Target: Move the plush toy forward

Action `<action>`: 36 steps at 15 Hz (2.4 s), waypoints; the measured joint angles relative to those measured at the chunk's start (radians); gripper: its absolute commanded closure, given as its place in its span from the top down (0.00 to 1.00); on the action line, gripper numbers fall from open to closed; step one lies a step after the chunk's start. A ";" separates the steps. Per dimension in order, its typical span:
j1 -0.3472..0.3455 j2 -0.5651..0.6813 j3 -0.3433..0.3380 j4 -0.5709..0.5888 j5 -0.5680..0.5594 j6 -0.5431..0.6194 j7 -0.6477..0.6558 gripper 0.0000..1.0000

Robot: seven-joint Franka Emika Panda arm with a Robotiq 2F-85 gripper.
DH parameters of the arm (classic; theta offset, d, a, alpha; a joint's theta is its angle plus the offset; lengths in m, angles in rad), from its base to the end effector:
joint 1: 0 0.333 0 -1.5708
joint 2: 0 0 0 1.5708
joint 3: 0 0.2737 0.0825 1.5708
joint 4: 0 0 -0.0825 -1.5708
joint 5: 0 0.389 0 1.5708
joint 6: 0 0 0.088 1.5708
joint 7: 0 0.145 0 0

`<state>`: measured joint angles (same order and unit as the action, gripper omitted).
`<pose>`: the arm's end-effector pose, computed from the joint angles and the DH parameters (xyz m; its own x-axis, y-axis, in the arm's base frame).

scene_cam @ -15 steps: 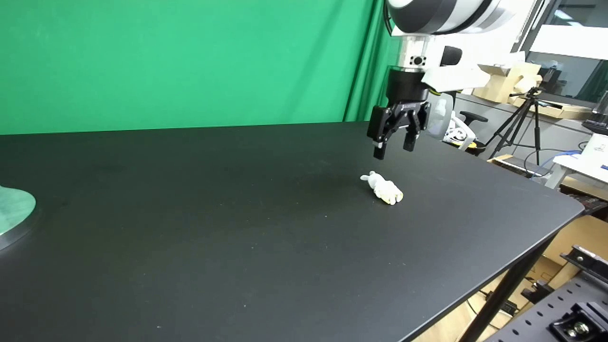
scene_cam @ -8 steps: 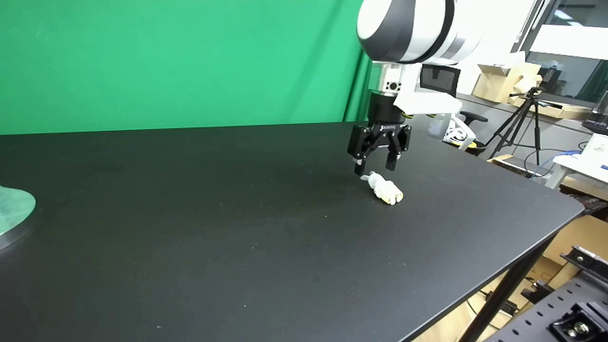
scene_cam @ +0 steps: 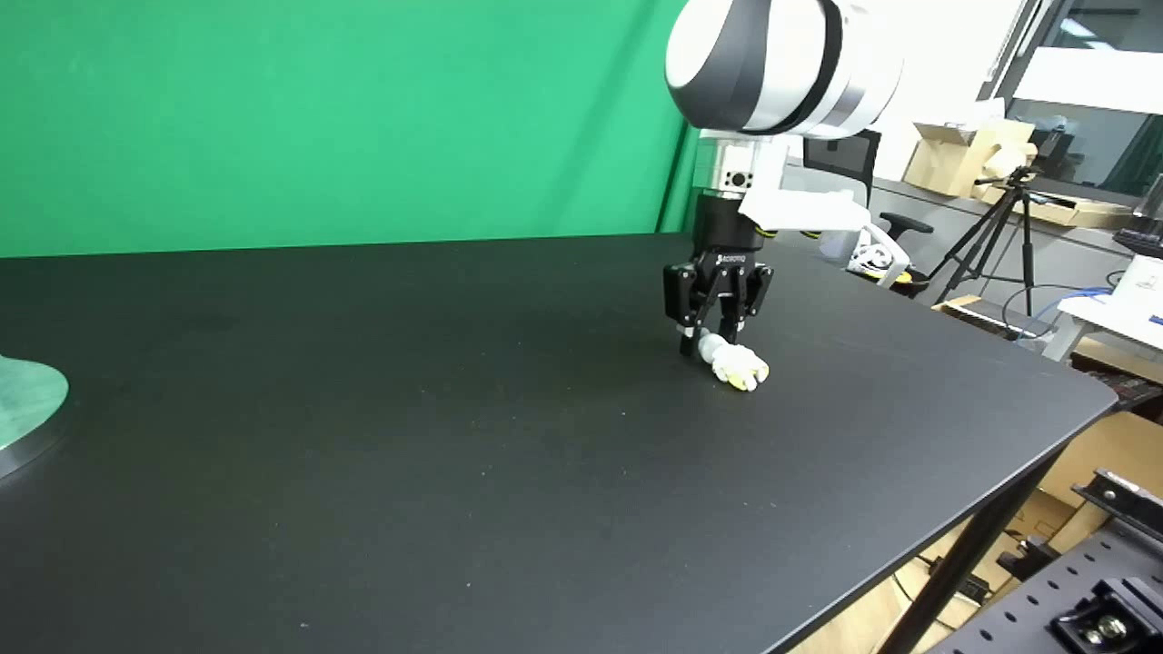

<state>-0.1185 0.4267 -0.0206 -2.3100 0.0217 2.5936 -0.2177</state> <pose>0.4790 -0.0684 0.0669 0.9883 0.0620 -0.1391 0.0583 -0.9978 -0.0308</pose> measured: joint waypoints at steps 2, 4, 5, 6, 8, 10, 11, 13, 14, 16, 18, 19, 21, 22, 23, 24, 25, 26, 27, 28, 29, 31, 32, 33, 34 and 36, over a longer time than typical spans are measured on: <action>0.000 0.000 0.003 0.001 0.002 -0.012 -0.001 0.13; -0.001 0.000 0.006 0.002 0.005 -0.019 -0.002 0.12; -0.001 0.000 0.007 0.003 0.006 -0.020 -0.002 0.12; -0.001 0.000 0.009 0.004 0.006 -0.020 -0.002 0.12; 0.000 -0.003 0.012 0.008 0.006 -0.025 -0.002 0.12; 0.004 -0.012 0.014 0.022 0.005 -0.044 -0.002 0.12; 0.008 -0.019 0.015 0.034 0.003 -0.057 -0.002 0.12; 0.020 -0.032 0.019 0.069 0.002 -0.089 -0.002 0.12; 0.026 -0.037 0.023 0.090 0.002 -0.108 -0.001 0.12; 0.037 -0.039 0.034 0.138 0.005 -0.152 0.000 0.12; 0.048 -0.032 0.046 0.184 0.014 -0.196 0.001 0.12; 0.055 -0.025 0.051 0.204 0.017 -0.213 0.003 0.12; 0.072 0.002 0.059 0.243 0.019 -0.238 0.015 0.12; 0.080 0.019 0.063 0.261 0.019 -0.248 0.022 0.12; 0.089 0.037 0.066 0.277 0.019 -0.257 0.029 0.12; 0.098 0.056 0.068 0.292 0.019 -0.260 0.038 0.12; 0.108 0.076 0.068 0.305 0.019 -0.261 0.046 0.12; 0.118 0.096 0.069 0.318 0.019 -0.261 0.055 0.12; 0.126 0.113 0.069 0.329 0.018 -0.260 0.065 0.12; 0.134 0.127 0.069 0.337 0.017 -0.253 0.077 0.12; 0.141 0.138 0.068 0.343 0.015 -0.241 0.091 0.62; 0.156 0.154 0.065 0.350 0.014 -0.208 0.118 0.67; 0.162 0.158 0.064 0.351 0.014 -0.200 0.126 0.75; 0.166 0.161 0.064 0.352 0.014 -0.195 0.132 0.81; 0.170 0.163 0.065 0.354 0.014 -0.195 0.136 0.89; 0.173 0.163 0.065 0.356 0.015 -0.195 0.137 0.99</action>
<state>0.0541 0.5901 0.0448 -1.9542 0.0365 2.3989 -0.0802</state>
